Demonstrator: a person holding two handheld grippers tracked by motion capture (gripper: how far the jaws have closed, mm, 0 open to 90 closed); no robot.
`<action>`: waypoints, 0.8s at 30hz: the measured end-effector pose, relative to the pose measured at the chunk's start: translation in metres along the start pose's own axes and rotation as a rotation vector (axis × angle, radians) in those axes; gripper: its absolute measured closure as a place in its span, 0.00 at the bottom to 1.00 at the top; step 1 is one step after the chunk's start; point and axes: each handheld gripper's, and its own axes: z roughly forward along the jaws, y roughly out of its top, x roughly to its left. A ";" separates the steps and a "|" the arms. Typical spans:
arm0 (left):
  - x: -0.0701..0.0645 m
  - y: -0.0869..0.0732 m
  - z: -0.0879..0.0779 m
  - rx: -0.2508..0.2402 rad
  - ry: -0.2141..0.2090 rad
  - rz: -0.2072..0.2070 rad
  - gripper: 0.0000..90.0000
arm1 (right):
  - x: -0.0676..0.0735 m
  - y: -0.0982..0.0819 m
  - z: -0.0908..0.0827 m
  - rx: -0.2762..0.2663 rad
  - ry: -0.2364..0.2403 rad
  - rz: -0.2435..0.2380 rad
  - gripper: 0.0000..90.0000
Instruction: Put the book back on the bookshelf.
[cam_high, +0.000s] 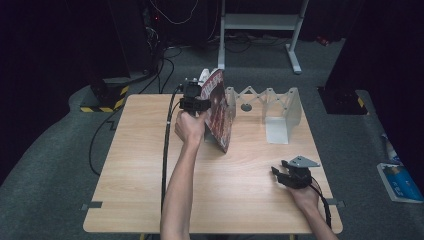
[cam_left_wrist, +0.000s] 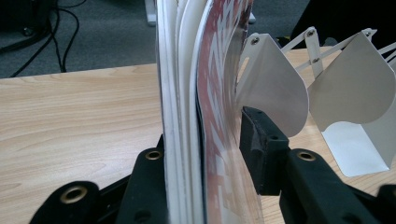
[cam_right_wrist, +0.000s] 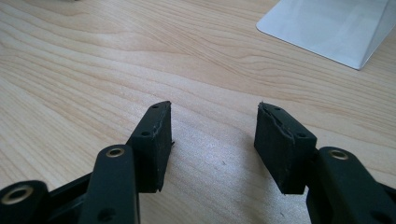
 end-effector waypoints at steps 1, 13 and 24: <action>0.000 0.000 0.000 0.000 -0.001 0.002 0.71 | 0.000 0.000 0.000 0.000 0.000 0.000 0.51; 0.004 -0.002 -0.002 0.016 -0.009 0.034 0.60 | 0.000 0.000 0.000 -0.001 0.001 0.000 0.51; 0.007 -0.004 -0.004 0.016 -0.029 0.046 0.54 | 0.000 0.000 0.000 0.000 0.000 0.001 0.51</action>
